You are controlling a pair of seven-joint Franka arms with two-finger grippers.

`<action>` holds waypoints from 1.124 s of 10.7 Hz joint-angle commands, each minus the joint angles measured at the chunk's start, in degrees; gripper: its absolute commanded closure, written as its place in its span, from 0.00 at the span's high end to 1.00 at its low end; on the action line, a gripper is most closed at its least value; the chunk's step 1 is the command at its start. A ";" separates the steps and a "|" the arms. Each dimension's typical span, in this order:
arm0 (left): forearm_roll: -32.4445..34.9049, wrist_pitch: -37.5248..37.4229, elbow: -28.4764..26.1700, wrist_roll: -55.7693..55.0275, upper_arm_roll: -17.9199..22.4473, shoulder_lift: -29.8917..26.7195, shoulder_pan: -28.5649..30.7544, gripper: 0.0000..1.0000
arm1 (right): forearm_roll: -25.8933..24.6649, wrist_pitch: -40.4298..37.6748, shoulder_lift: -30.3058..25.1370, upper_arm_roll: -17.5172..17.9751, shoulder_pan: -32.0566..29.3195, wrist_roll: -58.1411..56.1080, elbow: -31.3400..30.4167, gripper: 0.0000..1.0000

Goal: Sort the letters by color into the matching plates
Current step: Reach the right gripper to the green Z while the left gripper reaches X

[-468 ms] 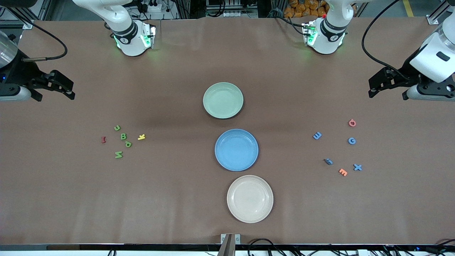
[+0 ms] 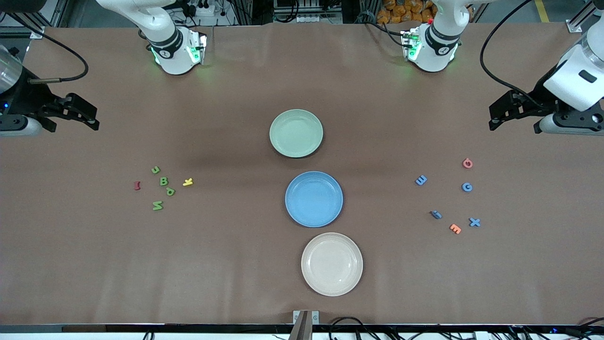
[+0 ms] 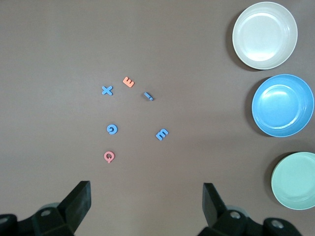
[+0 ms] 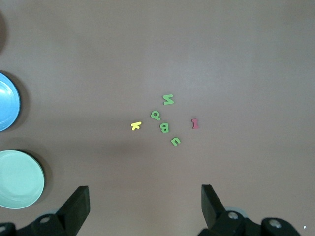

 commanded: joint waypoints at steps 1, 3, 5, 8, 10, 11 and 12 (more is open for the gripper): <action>0.26 0.05 1.03 0.71 -0.01 3.84 0.21 1.00 | 0.62 -1.50 1.82 0.08 0.20 1.13 0.93 1.00; 3.06 3.19 0.94 0.63 -0.01 6.48 -0.23 1.00 | 0.53 1.20 3.13 0.16 0.29 0.95 -2.22 1.00; 2.81 4.70 1.20 1.58 -0.01 9.55 -0.23 1.00 | 0.53 9.36 3.05 0.07 -0.06 0.95 -9.76 1.00; 2.98 7.07 0.94 1.07 0.08 11.31 0.30 1.00 | -0.87 25.42 4.18 -0.19 -0.24 0.43 -21.10 1.00; 2.89 7.08 -0.63 0.89 0.08 13.51 1.52 1.00 | -1.66 34.14 7.60 -0.19 -0.33 0.34 -24.99 1.00; 2.81 7.08 -1.25 0.37 0.08 14.56 1.96 1.00 | -1.67 36.88 9.45 -0.28 -0.41 0.25 -25.79 1.00; 2.81 7.17 -1.87 0.28 0.08 15.01 3.19 1.00 | -1.84 39.26 11.12 -0.28 -0.94 -0.88 -26.23 1.00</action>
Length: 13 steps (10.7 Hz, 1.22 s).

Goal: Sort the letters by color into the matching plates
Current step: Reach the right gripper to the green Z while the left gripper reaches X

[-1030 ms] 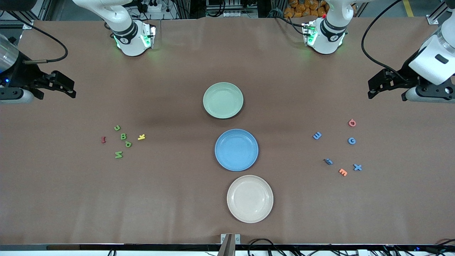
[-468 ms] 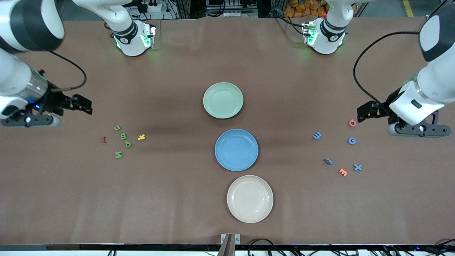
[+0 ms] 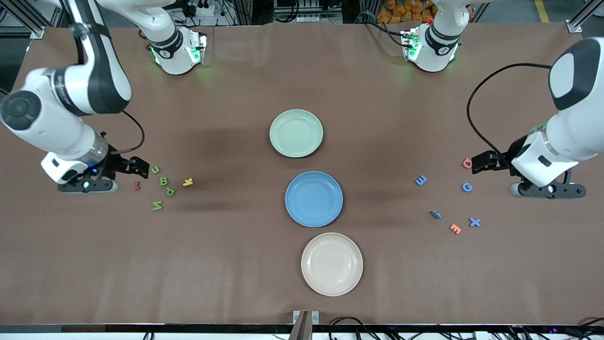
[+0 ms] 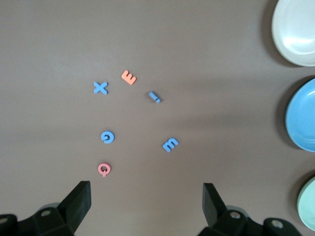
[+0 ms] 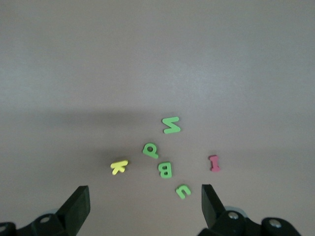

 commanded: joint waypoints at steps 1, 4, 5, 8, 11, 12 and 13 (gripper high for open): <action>1.20 1.19 -1.97 0.21 -0.29 1.73 2.82 1.00 | -0.89 7.56 4.48 -0.87 -1.00 -3.00 -1.76 1.00; 2.08 6.45 -7.68 1.34 -0.55 1.03 2.75 1.00 | -0.89 16.52 9.40 -2.63 -1.00 -8.02 -3.08 1.00; 5.04 9.87 -10.83 3.09 -0.90 0.42 3.01 1.00 | -0.89 19.34 11.51 -2.99 -1.00 -8.90 -3.00 1.00; 5.42 16.47 -16.04 7.13 -0.90 0.76 5.46 1.00 | -0.89 24.10 15.92 -3.61 -0.83 -10.75 -2.91 0.95; 5.16 20.88 -17.10 13.28 -0.90 3.21 8.54 1.00 | -0.72 24.02 18.12 -3.61 -0.82 -12.85 -2.73 0.83; 4.99 21.76 -16.32 13.48 -0.90 5.14 9.07 1.00 | -0.63 24.02 19.17 -3.61 -0.82 -13.13 -2.56 0.80; 5.16 22.90 -15.01 12.70 -0.82 7.33 9.07 1.00 | -0.45 24.11 20.05 -3.52 -0.91 -13.74 -2.30 0.76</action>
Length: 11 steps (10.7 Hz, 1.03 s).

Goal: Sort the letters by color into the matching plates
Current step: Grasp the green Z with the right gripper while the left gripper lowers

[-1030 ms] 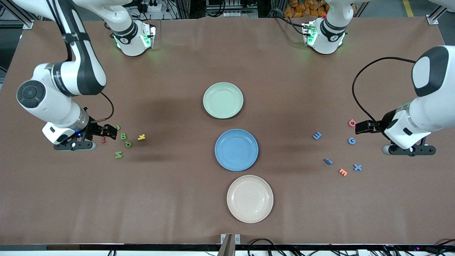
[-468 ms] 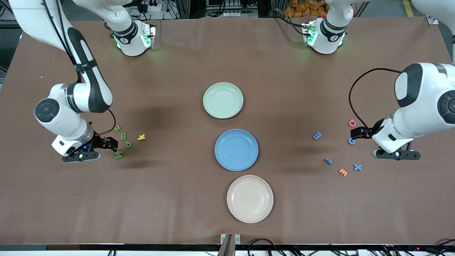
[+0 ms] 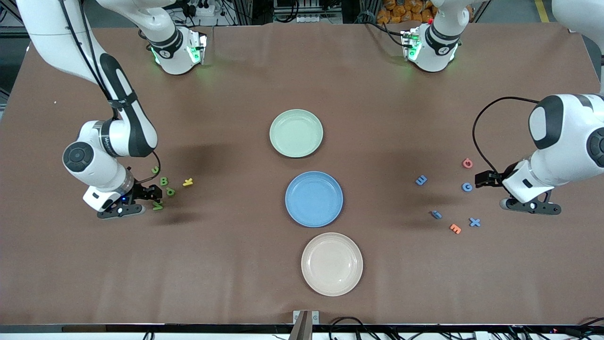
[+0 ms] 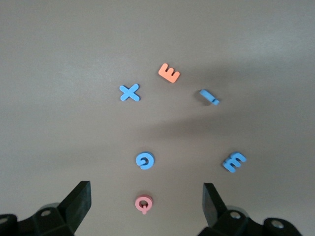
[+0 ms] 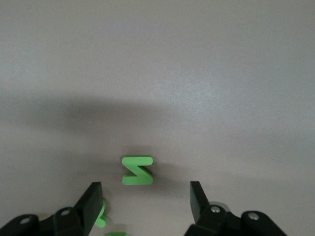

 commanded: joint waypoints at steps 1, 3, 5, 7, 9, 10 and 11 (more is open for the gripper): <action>1.30 3.70 2.62 -0.64 -0.13 5.70 0.47 1.00 | 0.29 0.25 2.69 -0.03 -0.45 -2.28 1.34 0.73; 1.82 7.99 3.51 -2.41 0.14 8.79 0.46 1.00 | 0.38 0.34 4.19 0.05 -0.45 -2.29 2.39 0.72; 6.46 12.39 3.60 -3.46 0.40 11.16 0.55 1.00 | 0.56 0.25 5.42 0.05 -0.45 -2.11 3.80 0.70; 8.76 13.81 5.43 -6.53 0.40 14.14 -0.32 1.00 | 2.73 0.25 6.74 0.05 -0.11 -2.20 5.20 0.69; 10.52 14.16 9.03 -7.51 0.31 18.88 -0.07 1.00 | 3.98 0.25 7.71 0.05 0.16 -2.20 6.00 0.69; 10.53 14.17 10.18 -7.51 0.31 20.12 -0.06 1.00 | 3.98 0.25 7.97 -0.03 0.16 -2.20 6.09 0.68; 10.53 14.17 10.28 -7.60 0.31 20.57 -0.06 1.00 | 3.98 0.25 8.32 -0.03 0.25 -2.29 6.09 0.66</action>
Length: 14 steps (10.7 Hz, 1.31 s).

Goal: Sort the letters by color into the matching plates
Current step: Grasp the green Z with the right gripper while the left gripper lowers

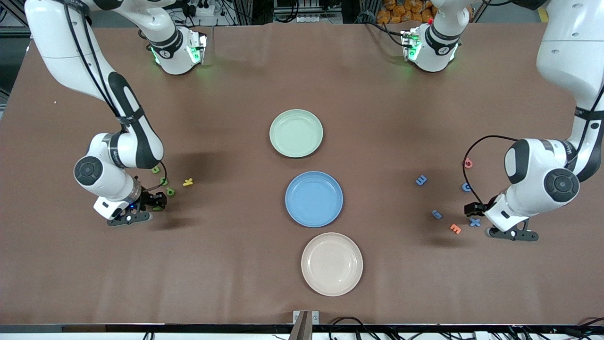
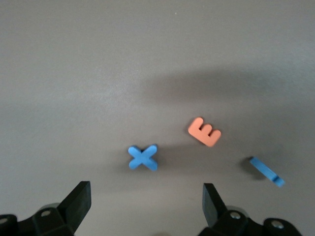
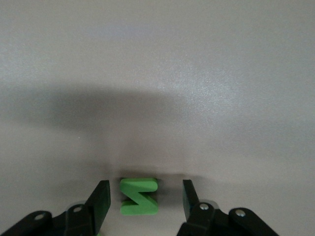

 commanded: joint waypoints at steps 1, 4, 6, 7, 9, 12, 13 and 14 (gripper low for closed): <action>1.87 0.02 3.72 -1.63 0.03 4.02 -0.05 1.00 | 1.11 -0.03 1.69 -0.01 0.07 -1.09 1.56 0.64; 2.48 0.11 5.04 -1.28 0.03 6.83 -0.23 1.00 | 0.93 -0.03 1.78 -0.01 0.07 -1.43 1.56 0.51; 5.90 0.81 5.04 -0.84 0.03 8.15 0.12 1.00 | 0.75 -0.12 1.69 -0.01 0.07 -4.15 1.56 0.09; 6.26 0.90 5.13 -0.23 0.03 8.59 0.30 1.00 | 0.75 -0.56 1.51 -0.10 0.15 -4.25 1.65 0.00; 6.27 0.90 6.00 1.00 0.03 9.30 0.39 1.00 | 0.75 -1.35 0.46 -0.10 0.15 -4.16 1.82 0.00; 6.00 0.90 6.09 0.92 0.03 9.48 0.48 1.00 | 0.75 -5.91 -3.66 -0.10 0.24 -4.34 1.82 0.00; 6.00 0.90 6.09 0.92 0.03 9.48 0.48 1.00 | 0.75 -7.31 -4.98 -0.10 0.24 -4.34 2.08 0.00; 5.83 0.90 6.09 0.92 0.03 9.48 0.48 0.68 | 0.75 -8.63 -5.86 -0.02 0.33 -4.25 2.26 0.00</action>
